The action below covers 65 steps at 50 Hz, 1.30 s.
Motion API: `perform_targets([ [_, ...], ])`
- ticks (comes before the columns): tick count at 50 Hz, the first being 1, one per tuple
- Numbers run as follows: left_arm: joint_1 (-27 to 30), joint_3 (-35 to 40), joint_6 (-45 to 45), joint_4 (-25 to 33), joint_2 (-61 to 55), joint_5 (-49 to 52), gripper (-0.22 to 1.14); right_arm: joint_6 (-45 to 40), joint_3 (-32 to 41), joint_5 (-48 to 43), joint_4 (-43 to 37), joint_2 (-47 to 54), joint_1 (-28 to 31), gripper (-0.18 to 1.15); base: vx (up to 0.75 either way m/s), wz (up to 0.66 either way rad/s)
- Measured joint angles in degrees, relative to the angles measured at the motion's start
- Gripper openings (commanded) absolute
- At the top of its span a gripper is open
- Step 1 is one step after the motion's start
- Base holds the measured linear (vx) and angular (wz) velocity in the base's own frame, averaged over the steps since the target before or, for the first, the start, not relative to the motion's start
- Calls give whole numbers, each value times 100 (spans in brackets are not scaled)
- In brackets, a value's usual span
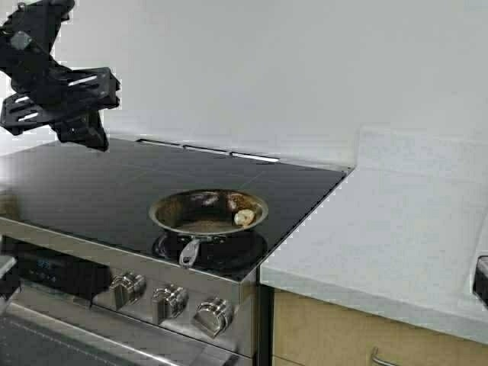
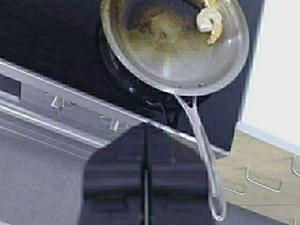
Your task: Add oil to the pan and cook the shrimp and serve it
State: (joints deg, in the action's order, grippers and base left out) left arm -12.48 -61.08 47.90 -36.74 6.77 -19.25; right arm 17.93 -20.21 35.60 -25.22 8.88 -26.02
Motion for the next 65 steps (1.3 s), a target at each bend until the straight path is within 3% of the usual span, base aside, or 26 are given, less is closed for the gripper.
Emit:
perform_targets([
  [4,0,0,0,-9,0,0,6,176,-220,-439,26,-413,413,8,0,0],
  [18,9,18,18,0,-18,0,6,281,-1151,-1749,35,-1652,2021,7,0,0],
  [29,0,53,26,0,-44,0,6,211,-1758,-2610,-26,-1723,3612,7,0,0],
  [36,-9,53,26,0,-62,-53,8,-88,-2268,-3472,-141,-1564,4210,7,0,0],
  [39,0,53,35,0,-88,-176,16,-255,-2452,-3806,-158,-1441,4359,7,0,0],
  [42,9,44,35,0,-167,-501,32,-316,-2602,-4061,-158,-1318,4535,7,0,0],
  [49,0,9,0,-9,-615,-1538,97,-378,-2804,-4386,-158,-1081,4896,7,0,0],
  [51,0,9,0,-9,-773,-1828,110,-378,-2821,-4430,-167,-1046,4966,7,0,0],
  [53,0,18,18,-9,-967,-2162,111,-378,-2839,-4474,-158,-1011,5019,7,0,0],
  [58,0,53,97,0,-1521,-2962,98,-413,-2865,-4570,-176,-958,5150,7,0,0],
  [65,0,114,272,97,-2259,-3577,102,-422,-2918,-4667,-185,-949,5221,7,0,0],
])
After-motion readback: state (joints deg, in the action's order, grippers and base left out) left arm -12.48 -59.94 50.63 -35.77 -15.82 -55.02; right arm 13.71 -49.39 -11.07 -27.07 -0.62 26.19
